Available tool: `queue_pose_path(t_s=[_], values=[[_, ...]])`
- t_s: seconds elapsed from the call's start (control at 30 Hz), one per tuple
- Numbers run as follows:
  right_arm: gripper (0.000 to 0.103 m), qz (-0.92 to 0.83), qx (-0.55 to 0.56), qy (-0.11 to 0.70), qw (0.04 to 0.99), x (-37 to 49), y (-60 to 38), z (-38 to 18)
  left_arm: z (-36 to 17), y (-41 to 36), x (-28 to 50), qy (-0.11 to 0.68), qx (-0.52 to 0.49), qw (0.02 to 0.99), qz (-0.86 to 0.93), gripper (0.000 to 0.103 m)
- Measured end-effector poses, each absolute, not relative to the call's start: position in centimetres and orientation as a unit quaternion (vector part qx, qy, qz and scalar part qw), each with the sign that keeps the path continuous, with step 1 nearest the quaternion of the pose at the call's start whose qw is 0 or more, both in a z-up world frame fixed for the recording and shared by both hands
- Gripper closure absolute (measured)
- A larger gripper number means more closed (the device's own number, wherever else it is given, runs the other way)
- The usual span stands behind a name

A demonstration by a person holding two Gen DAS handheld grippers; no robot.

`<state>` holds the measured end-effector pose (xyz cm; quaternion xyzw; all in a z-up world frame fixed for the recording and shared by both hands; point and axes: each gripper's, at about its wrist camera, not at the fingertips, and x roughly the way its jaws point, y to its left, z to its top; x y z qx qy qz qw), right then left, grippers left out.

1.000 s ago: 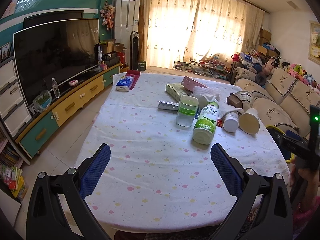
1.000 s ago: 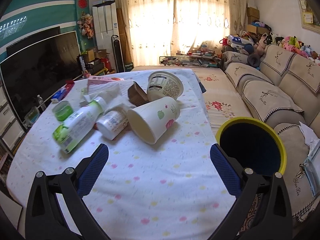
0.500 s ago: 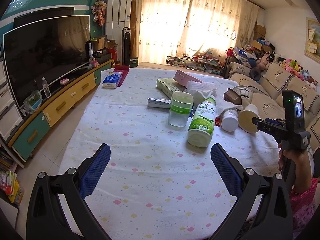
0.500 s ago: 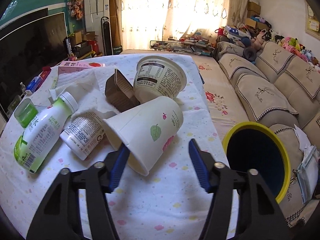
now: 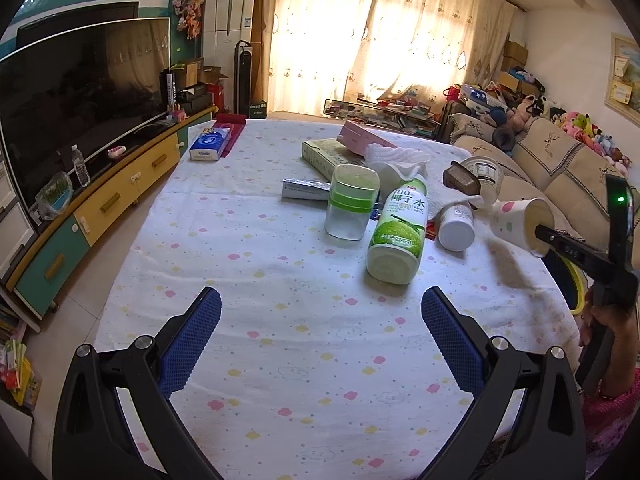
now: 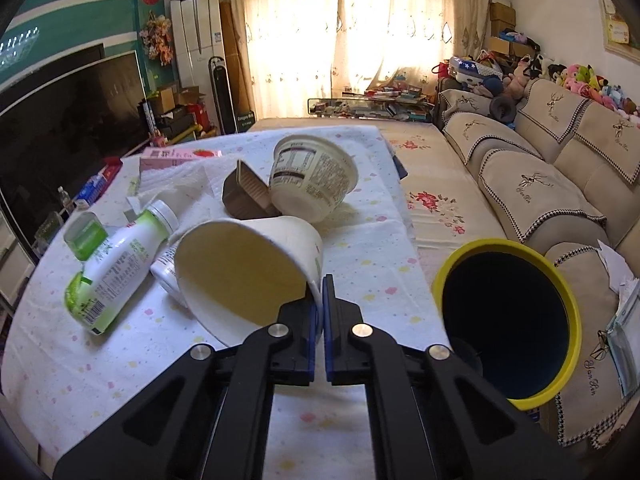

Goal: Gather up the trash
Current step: 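Carry the paper cup over the yellow-rimmed bin and open the right gripper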

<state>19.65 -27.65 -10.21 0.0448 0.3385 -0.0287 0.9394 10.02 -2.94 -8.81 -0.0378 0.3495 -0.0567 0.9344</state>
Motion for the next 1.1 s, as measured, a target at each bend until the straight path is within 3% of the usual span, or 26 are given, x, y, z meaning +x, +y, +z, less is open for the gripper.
queue_pose_path(t_s=[0.3,0.57,0.8,1.1], values=[[0.100,-0.134,0.117,0.312,0.933,17.0,-37.5,-9.1,-8.8,-3.8,9.6,0.351,-0.036,0.933,-0.072,0.004],[0.100,-0.206,0.177,0.380,0.884,19.1,-45.4,-15.3,-9.2,-5.1,9.9,0.360,-0.026,0.929,-0.082,0.004],[0.092,-0.221,0.202,0.412,0.861,20.3,-47.4,-19.0,-9.8,-6.3,10.8,0.372,-0.017,0.924,-0.094,0.004],[0.085,-0.221,0.203,0.403,0.865,19.6,-47.1,-18.7,-11.1,-8.3,13.3,0.390,-0.011,0.912,-0.128,0.004]])
